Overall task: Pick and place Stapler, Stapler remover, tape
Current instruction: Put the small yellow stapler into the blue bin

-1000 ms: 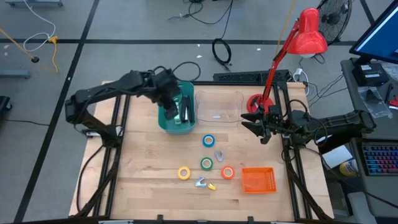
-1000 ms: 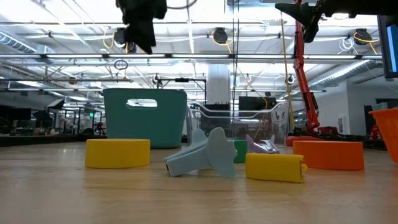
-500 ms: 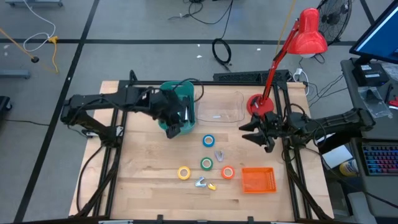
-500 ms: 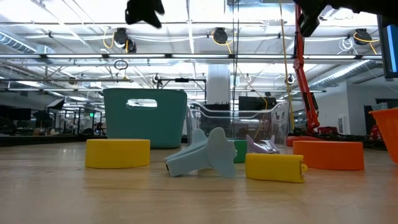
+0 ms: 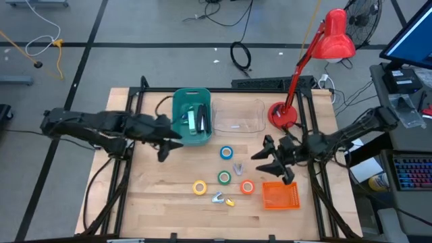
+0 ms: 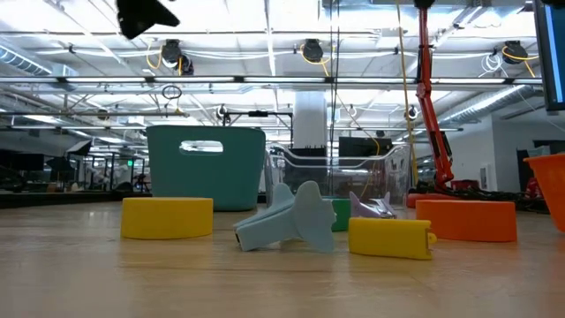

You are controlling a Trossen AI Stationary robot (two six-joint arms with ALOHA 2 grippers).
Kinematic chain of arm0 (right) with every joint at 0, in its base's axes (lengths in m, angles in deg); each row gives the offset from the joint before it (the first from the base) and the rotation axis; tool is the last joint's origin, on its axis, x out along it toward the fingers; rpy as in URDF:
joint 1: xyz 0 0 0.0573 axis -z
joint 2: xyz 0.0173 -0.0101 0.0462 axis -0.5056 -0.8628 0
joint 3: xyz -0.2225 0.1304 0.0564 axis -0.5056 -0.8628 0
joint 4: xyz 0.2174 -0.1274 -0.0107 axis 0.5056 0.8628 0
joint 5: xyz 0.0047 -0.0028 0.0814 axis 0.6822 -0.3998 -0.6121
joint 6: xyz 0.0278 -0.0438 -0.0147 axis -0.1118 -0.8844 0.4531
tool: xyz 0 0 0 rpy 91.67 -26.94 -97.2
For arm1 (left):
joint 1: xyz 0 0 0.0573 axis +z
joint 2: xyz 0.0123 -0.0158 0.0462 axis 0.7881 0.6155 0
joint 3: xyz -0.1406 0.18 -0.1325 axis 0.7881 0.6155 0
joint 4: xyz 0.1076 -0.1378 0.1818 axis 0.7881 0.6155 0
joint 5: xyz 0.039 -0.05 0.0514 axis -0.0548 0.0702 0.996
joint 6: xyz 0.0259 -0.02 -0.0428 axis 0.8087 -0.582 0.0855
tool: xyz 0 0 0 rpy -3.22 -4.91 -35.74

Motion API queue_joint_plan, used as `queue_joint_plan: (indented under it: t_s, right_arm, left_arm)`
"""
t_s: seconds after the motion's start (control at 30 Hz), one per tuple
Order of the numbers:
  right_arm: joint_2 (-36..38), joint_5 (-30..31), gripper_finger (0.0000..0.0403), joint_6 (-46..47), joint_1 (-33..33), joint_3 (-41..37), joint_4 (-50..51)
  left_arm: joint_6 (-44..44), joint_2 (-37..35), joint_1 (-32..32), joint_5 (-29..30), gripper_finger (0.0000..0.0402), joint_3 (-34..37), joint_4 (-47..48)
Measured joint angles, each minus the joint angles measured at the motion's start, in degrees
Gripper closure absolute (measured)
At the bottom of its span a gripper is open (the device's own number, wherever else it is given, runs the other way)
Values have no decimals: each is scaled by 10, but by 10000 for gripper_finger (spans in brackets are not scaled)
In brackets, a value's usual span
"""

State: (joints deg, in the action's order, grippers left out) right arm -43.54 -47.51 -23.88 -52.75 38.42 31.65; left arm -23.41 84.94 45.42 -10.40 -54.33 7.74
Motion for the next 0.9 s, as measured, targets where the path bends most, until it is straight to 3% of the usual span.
queue_joint_plan:
  t_s: [0.2, 0.4, 0.67, 0.9]
  right_arm:
    - [-96, 60, 211, -19, -27, 124, 101]
    - [-191, 107, 211, 12, -32, 230, 185]
    - [-306, 105, 211, 23, -32, 335, 201]
    - [-373, 94, 211, 68, -27, 431, 303]
  left_arm:
    - [-3, -132, -25, -2, 222, 114, -33]
    - [13, -240, -45, 2, 222, 182, -49]
    - [27, -353, -67, -2, 222, 227, -38]
    - [23, -413, -81, -9, 222, 267, -9]
